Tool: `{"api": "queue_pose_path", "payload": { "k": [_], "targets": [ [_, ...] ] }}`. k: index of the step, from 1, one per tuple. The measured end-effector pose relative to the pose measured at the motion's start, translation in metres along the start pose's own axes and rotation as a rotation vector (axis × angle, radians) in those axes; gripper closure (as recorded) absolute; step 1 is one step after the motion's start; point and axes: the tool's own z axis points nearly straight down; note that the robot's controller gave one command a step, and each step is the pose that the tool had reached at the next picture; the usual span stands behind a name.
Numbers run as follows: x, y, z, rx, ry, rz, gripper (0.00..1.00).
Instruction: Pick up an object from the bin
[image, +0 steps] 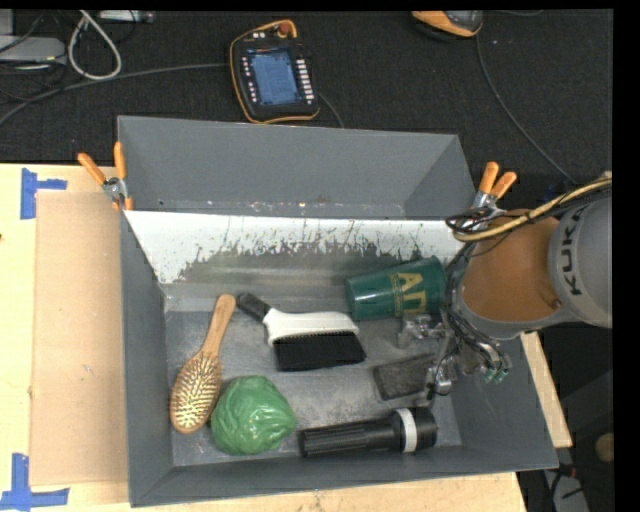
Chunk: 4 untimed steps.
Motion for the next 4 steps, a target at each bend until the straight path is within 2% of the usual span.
{"api": "queue_pose_path", "payload": {
  "k": [1, 2, 3, 4],
  "targets": [
    [-0.0027, -0.007, 0.0006, -0.002, 0.007, -0.012, 0.0],
    [-0.0009, -0.0015, 0.0006, -0.002, 0.003, -0.003, 0.0],
    [-0.0037, -0.0052, -0.0003, -0.002, 0.003, -0.009, 1.0],
    [-0.0037, -0.0052, -0.0005, -0.002, 0.003, -0.01, 1.0]
  ]
}}
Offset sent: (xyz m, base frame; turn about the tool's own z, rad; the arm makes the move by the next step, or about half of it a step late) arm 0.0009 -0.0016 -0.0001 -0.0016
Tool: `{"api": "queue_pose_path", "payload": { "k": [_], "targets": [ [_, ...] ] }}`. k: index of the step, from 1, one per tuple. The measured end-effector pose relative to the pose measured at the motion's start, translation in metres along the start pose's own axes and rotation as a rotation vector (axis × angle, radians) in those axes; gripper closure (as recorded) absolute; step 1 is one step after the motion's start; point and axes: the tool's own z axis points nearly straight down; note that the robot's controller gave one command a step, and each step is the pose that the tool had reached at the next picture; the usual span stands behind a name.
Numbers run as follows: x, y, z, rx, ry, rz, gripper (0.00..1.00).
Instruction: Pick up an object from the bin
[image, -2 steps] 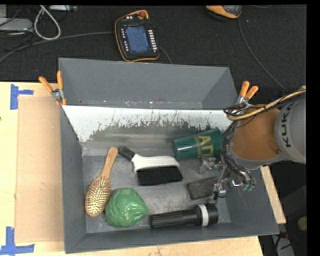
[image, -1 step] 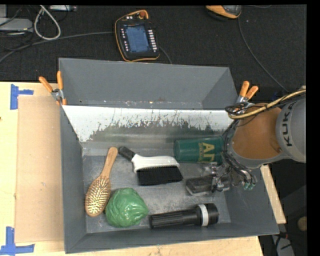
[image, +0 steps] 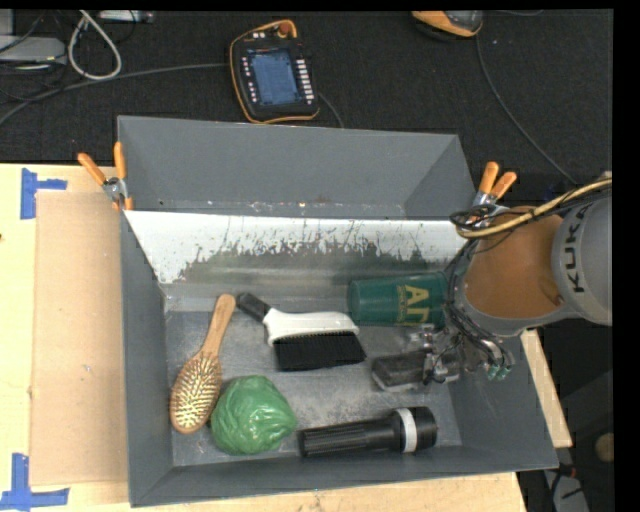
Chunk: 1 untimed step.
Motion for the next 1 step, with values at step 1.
{"api": "queue_pose_path", "payload": {
  "k": [1],
  "targets": [
    [0.0012, 0.0009, -0.0135, -0.001, 0.004, -0.001, 1.0]
  ]
}}
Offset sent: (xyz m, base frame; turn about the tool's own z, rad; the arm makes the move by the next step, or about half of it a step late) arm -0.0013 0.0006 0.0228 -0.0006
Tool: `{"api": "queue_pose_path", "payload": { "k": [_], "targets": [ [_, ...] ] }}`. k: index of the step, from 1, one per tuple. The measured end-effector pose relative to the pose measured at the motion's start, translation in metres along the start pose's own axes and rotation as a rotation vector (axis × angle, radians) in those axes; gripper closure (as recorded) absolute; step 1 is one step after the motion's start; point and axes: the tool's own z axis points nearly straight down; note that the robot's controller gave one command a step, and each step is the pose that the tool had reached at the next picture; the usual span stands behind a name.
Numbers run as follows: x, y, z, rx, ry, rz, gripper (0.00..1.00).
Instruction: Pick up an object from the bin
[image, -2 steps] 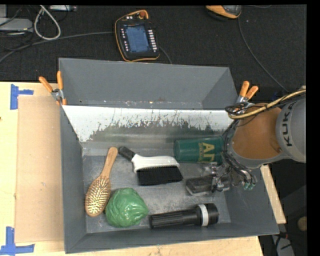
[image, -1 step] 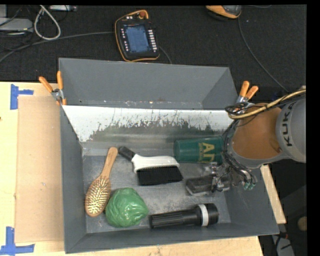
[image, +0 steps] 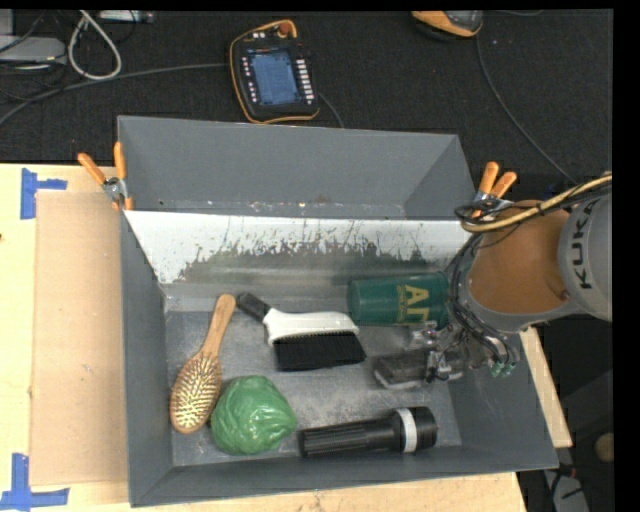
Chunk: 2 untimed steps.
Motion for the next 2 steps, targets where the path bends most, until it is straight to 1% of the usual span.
{"api": "queue_pose_path", "payload": {
  "k": [1, 2],
  "targets": [
    [-0.001, 0.0, -0.014, 0.001, -0.003, -0.001, 1.0],
    [0.001, 0.001, -0.029, -0.001, 0.003, -0.001, 1.0]
  ]
}}
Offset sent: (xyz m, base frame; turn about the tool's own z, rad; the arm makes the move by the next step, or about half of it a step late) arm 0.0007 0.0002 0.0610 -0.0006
